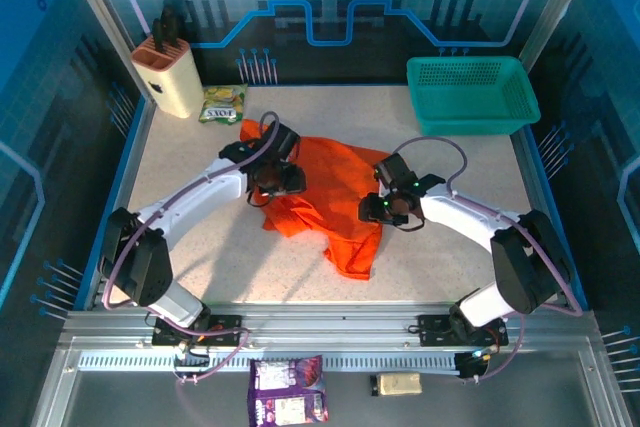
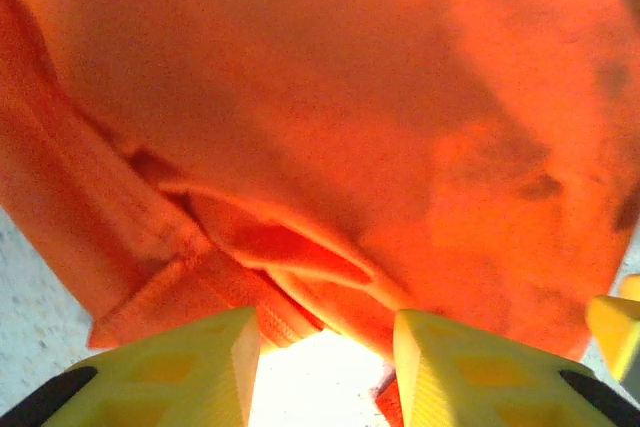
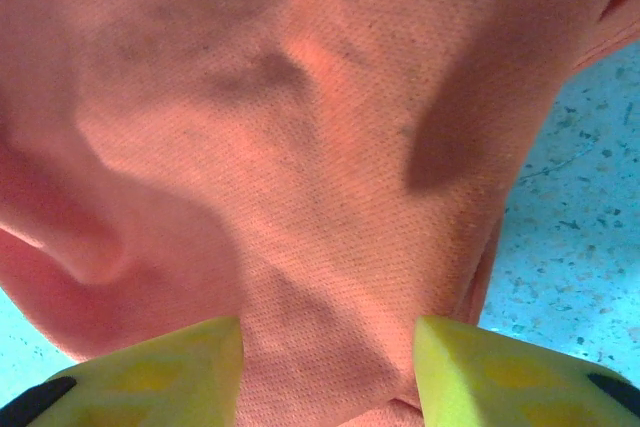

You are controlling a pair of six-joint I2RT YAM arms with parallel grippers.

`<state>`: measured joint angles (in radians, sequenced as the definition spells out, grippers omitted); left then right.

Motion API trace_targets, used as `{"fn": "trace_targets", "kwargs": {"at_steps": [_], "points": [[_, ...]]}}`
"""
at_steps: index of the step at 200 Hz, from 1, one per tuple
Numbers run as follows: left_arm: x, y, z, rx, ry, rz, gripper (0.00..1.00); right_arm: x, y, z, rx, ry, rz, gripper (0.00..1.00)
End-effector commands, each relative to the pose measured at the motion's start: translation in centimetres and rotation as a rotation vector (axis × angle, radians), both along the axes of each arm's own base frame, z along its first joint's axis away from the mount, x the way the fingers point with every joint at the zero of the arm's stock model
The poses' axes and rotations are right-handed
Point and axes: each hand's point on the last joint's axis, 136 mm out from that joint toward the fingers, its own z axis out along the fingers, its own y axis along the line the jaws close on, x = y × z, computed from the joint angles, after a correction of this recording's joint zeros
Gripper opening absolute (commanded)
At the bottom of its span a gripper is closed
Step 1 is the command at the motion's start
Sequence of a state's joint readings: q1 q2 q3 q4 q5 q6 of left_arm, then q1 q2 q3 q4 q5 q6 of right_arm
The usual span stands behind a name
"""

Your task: Fold the inside-out t-shirt

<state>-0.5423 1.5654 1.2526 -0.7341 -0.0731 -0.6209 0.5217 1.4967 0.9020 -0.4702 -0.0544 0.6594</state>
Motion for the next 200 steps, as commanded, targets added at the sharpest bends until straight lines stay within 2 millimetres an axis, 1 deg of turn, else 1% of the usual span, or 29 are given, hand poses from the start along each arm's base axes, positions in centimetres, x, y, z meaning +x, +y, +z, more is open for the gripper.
{"fn": "trace_targets", "kwargs": {"at_steps": [1, 18, 41, 65, 83, 121, 148, 165, 183, 200], "points": [[-1.1, -0.1, -2.3, 0.017, 0.058, 0.155, 0.4, 0.2, 0.2, -0.3, 0.026, 0.012, -0.016, 0.48], [-2.6, -0.9, -4.0, 0.034, 0.106, 0.17, 0.4, 0.1, 0.5, -0.8, 0.035, 0.031, -0.01, 0.48], [-4.2, -1.9, -5.5, 0.045, 0.147, 0.162, 0.41, 0.0, 0.6, -2.0, 0.03, 0.064, -0.009, 0.49], [-5.7, -2.4, -6.9, 0.066, 0.185, 0.149, 0.4, -0.1, 0.6, -3.1, 0.012, 0.098, -0.016, 0.52], [-6.5, -2.5, -8.1, 0.087, 0.218, 0.142, 0.43, 0.0, 0.6, -3.6, 0.004, 0.112, -0.02, 0.52], [-6.3, -2.9, -9.7, 0.105, 0.245, 0.134, 0.42, 0.1, 1.2, -3.9, 0.021, 0.115, -0.017, 0.51], [-6.2, -2.7, -10.7, 0.132, 0.258, 0.128, 0.42, 0.2, 1.3, -4.1, 0.03, 0.113, -0.014, 0.48], [-6.2, -2.5, -11.0, 0.148, 0.263, 0.125, 0.42, 0.0, 1.5, -4.4, 0.041, 0.118, -0.011, 0.44], [-6.2, -1.9, -11.4, 0.173, 0.265, 0.132, 0.42, -0.1, 1.4, -4.5, 0.044, 0.118, -0.014, 0.38], [-6.1, -0.9, -11.5, 0.193, 0.256, 0.151, 0.42, 0.2, 1.5, -4.2, 0.053, 0.107, -0.015, 0.28]]}}
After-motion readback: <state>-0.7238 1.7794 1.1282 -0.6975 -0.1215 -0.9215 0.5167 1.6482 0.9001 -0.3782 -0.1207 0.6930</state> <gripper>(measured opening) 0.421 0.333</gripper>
